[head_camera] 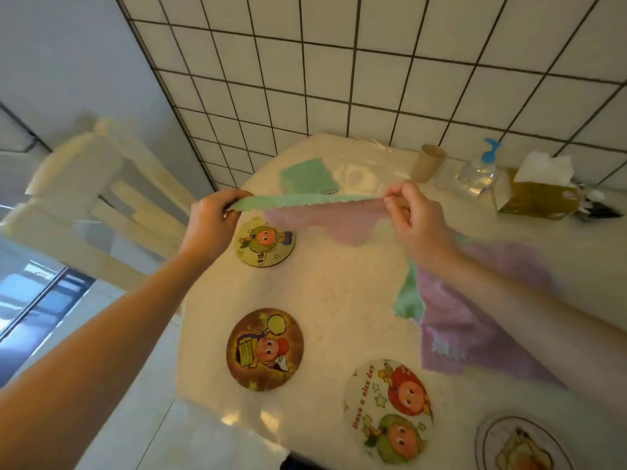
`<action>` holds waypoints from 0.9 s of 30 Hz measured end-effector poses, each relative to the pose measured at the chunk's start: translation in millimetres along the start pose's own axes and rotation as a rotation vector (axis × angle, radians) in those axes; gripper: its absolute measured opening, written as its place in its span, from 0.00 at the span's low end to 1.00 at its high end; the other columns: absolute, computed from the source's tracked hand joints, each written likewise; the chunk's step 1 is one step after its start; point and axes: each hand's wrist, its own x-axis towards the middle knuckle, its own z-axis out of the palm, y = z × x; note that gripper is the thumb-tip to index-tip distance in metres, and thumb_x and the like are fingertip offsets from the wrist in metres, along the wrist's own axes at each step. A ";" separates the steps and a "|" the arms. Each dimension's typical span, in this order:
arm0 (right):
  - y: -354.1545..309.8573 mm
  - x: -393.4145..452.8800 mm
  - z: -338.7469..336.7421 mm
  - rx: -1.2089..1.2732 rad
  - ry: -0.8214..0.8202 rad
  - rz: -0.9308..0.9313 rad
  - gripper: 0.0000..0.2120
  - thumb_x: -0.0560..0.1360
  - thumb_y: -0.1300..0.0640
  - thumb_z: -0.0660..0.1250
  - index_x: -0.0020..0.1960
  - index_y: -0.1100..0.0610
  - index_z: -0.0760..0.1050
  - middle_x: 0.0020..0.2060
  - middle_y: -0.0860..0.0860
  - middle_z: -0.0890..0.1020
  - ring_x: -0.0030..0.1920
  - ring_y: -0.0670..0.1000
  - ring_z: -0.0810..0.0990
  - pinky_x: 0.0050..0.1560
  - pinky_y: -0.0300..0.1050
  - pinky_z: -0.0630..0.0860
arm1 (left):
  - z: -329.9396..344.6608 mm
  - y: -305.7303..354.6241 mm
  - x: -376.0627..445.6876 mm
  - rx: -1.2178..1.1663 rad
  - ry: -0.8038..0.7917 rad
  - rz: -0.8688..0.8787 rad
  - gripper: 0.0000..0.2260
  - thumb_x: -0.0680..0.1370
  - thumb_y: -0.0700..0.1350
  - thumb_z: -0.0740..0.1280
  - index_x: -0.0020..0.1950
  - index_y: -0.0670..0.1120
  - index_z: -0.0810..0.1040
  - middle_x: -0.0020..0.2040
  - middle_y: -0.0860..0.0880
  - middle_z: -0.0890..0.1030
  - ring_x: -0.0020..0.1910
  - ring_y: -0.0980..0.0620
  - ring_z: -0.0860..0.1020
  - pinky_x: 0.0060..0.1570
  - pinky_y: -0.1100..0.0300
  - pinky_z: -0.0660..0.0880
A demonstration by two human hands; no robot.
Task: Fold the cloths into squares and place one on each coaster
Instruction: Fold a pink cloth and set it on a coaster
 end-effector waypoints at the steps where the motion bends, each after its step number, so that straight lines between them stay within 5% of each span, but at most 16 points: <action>1: 3.0 -13.5 4.4 -0.014 -0.031 0.000 0.05 0.78 0.57 0.61 0.50 0.59 0.73 0.36 0.51 0.80 0.36 0.51 0.79 0.38 0.50 0.75 | -2.0 -9.3 -15.4 0.041 -0.022 0.040 0.12 0.78 0.35 0.64 0.58 0.44 0.80 0.51 0.51 0.81 0.49 0.54 0.78 0.53 0.62 0.71; 5: 14.5 -75.0 24.0 -0.080 -0.322 0.042 0.05 0.79 0.56 0.61 0.51 0.57 0.72 0.32 0.48 0.78 0.28 0.42 0.74 0.30 0.40 0.71 | 10.8 -54.5 -93.1 0.083 -0.249 0.081 0.16 0.74 0.31 0.67 0.60 0.43 0.80 0.59 0.46 0.81 0.57 0.50 0.78 0.61 0.59 0.71; 8: 23.6 -124.1 36.2 -0.179 -0.644 0.120 0.07 0.79 0.54 0.62 0.54 0.54 0.73 0.41 0.44 0.81 0.38 0.37 0.79 0.38 0.29 0.71 | 30.9 -80.8 -150.5 0.089 -0.486 -0.018 0.19 0.72 0.29 0.67 0.61 0.42 0.80 0.63 0.43 0.78 0.63 0.45 0.76 0.67 0.55 0.67; 11: 42.5 -167.3 50.3 -0.318 -0.855 0.098 0.12 0.79 0.55 0.61 0.62 0.55 0.73 0.57 0.50 0.80 0.56 0.49 0.79 0.55 0.39 0.74 | 44.0 -94.2 -198.5 0.131 -0.642 -0.068 0.20 0.73 0.30 0.65 0.63 0.44 0.79 0.65 0.45 0.77 0.66 0.47 0.74 0.70 0.60 0.63; 15: 58.8 -208.6 55.2 -0.365 -1.029 0.065 0.15 0.78 0.64 0.61 0.63 0.56 0.74 0.58 0.52 0.80 0.58 0.49 0.79 0.58 0.39 0.74 | 50.2 -103.2 -230.2 0.133 -0.760 -0.023 0.16 0.77 0.37 0.65 0.64 0.46 0.78 0.66 0.48 0.76 0.67 0.50 0.73 0.70 0.61 0.63; 18: 63.2 -219.6 56.7 -0.347 -0.985 0.076 0.13 0.77 0.61 0.64 0.60 0.54 0.77 0.55 0.49 0.82 0.55 0.46 0.80 0.55 0.35 0.73 | 49.2 -112.0 -233.7 0.107 -0.764 -0.028 0.15 0.76 0.39 0.67 0.62 0.47 0.80 0.62 0.51 0.79 0.63 0.53 0.76 0.66 0.61 0.68; 22: 49.8 -201.4 56.6 -0.234 -0.829 0.346 0.04 0.76 0.58 0.66 0.50 0.52 0.78 0.42 0.45 0.83 0.41 0.40 0.80 0.41 0.29 0.73 | 44.0 -113.4 -213.0 -0.022 -0.701 -0.218 0.08 0.76 0.40 0.68 0.52 0.49 0.83 0.40 0.71 0.78 0.44 0.67 0.77 0.51 0.69 0.71; 24: 46.6 -183.3 59.2 -0.171 -0.631 0.445 0.04 0.74 0.60 0.68 0.42 0.53 0.76 0.37 0.45 0.80 0.37 0.38 0.78 0.39 0.32 0.73 | 46.0 -114.3 -195.1 -0.106 -0.609 -0.364 0.05 0.76 0.42 0.70 0.41 0.49 0.82 0.33 0.63 0.77 0.38 0.59 0.75 0.42 0.65 0.70; 27: 49.4 -152.1 66.7 -0.084 -0.373 0.600 0.06 0.73 0.60 0.70 0.39 0.55 0.74 0.36 0.46 0.80 0.38 0.40 0.77 0.36 0.28 0.71 | 52.4 -112.9 -168.0 -0.274 -0.411 -0.573 0.15 0.74 0.42 0.72 0.30 0.47 0.71 0.26 0.56 0.67 0.30 0.53 0.65 0.31 0.61 0.61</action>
